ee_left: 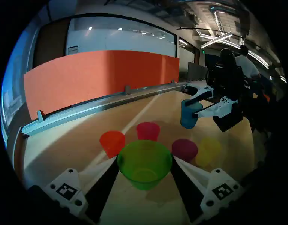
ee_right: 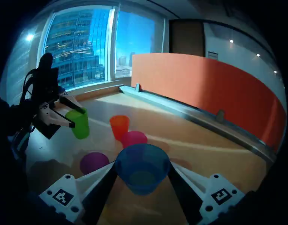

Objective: Pour water

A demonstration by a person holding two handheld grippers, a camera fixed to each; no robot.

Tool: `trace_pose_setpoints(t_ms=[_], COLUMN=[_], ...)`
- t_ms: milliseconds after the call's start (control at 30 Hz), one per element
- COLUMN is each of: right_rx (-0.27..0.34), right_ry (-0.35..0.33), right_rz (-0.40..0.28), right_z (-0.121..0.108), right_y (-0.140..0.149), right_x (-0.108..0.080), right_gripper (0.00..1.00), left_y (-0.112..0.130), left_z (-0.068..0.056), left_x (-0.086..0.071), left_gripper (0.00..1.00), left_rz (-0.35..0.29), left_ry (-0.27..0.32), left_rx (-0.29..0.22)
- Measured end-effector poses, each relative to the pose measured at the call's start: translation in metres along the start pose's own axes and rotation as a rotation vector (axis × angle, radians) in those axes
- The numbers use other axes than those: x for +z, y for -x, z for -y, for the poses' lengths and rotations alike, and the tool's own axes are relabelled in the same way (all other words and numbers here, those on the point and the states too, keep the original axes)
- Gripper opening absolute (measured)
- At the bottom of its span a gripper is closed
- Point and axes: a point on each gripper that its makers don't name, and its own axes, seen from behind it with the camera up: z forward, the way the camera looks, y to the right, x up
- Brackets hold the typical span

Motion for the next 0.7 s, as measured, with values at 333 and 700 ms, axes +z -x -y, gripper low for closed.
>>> trace_pose_setpoints(t_ms=[333, 700], right_rx=[-0.007, -0.027], right_ry=[0.037, 0.062], right_rz=[-0.083, -0.176], right_z=[0.007, 0.022], right_y=[-0.023, -0.044], right_x=[-0.049, -0.085], right_gripper=[0.92, 0.92], left_y=[-0.029, -0.056], left_z=[-0.019, -0.041], left_x=[-0.029, -0.054], left_gripper=[0.90, 0.90], left_rz=[-0.077, -0.164], left_ry=[-0.010, -0.019], left_rx=[0.017, 0.028])
